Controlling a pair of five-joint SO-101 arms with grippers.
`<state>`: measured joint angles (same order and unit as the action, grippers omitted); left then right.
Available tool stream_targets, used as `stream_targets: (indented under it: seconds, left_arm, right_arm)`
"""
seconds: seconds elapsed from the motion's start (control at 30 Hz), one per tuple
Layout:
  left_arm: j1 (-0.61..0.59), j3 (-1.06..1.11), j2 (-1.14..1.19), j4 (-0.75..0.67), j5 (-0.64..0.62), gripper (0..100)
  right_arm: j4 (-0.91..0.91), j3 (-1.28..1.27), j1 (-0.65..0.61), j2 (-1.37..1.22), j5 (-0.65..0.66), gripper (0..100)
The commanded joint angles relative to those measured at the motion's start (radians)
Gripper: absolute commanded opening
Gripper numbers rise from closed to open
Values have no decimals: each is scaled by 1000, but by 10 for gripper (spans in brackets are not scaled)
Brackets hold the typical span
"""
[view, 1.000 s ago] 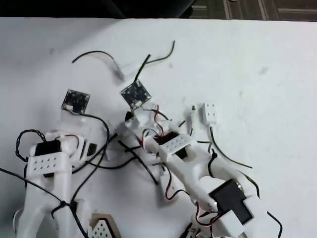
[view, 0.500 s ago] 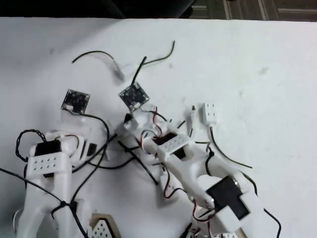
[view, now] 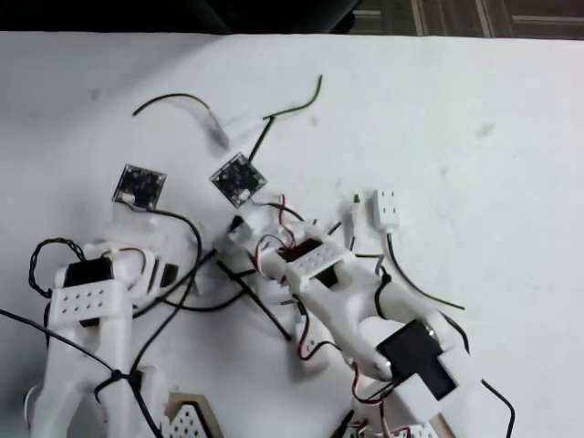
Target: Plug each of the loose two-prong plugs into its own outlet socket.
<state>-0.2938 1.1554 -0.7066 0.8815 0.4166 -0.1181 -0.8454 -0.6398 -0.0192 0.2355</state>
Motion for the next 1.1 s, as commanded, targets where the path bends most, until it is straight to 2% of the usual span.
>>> stream_targets:
  seconds: [0.0, 0.1, 0.27, 0.4, 1.07]
  left_arm:
    - [-10, -5, -27, -18, -11, 268]
    - [-8, -5, -27, -18, -11, 268]
    - [-5, -5, -25, -18, -11, 268]
    - [-5, -2, -25, -34, -11, 268]
    - [-5, -2, -25, -32, -11, 268]
  right_arm:
    - [-44, 0, -7, 8, 12, 17]
    - [-42, 5, -8, 12, 5, 28]
    - [-81, 21, -13, 70, -12, 110]
    - [-84, 21, -15, 131, -75, 82]
    - [-79, 44, 8, 93, -74, 17]
